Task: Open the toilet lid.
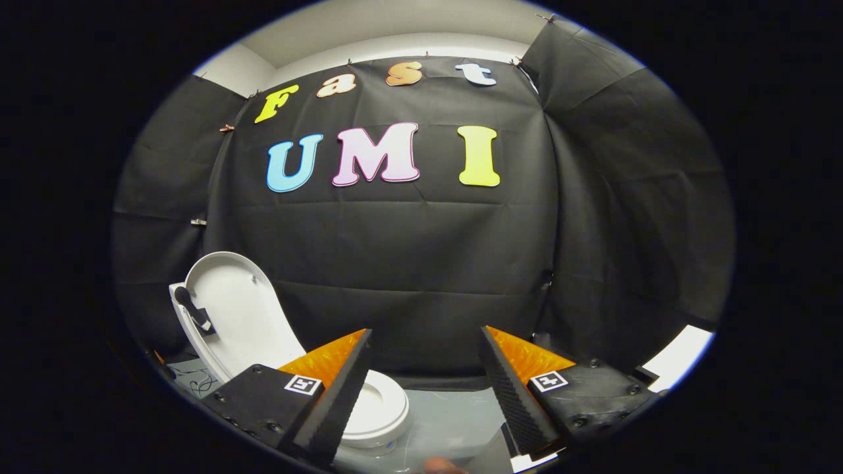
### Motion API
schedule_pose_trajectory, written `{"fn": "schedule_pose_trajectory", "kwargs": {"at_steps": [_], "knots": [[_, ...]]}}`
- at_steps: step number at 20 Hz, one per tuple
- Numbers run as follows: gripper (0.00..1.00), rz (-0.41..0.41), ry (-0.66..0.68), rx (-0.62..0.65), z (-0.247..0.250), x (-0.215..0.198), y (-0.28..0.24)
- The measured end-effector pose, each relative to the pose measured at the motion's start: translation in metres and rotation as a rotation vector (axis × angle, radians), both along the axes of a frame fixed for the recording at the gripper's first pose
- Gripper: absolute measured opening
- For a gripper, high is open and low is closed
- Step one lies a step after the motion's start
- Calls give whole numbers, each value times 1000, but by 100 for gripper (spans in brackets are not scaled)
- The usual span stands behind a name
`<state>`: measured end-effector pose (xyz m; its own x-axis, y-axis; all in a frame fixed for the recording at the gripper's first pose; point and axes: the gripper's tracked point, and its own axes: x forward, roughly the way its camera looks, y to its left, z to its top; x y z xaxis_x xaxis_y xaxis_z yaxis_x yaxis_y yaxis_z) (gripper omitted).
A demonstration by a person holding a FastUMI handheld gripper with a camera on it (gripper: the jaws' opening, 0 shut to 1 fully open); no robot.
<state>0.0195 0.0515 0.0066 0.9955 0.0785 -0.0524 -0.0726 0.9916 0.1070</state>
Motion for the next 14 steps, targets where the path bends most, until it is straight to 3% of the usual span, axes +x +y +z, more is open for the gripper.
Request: {"fn": "schedule_pose_trajectory", "kwargs": {"at_steps": [14], "knots": [[99,6,-3,6,2,-3,1]]}}
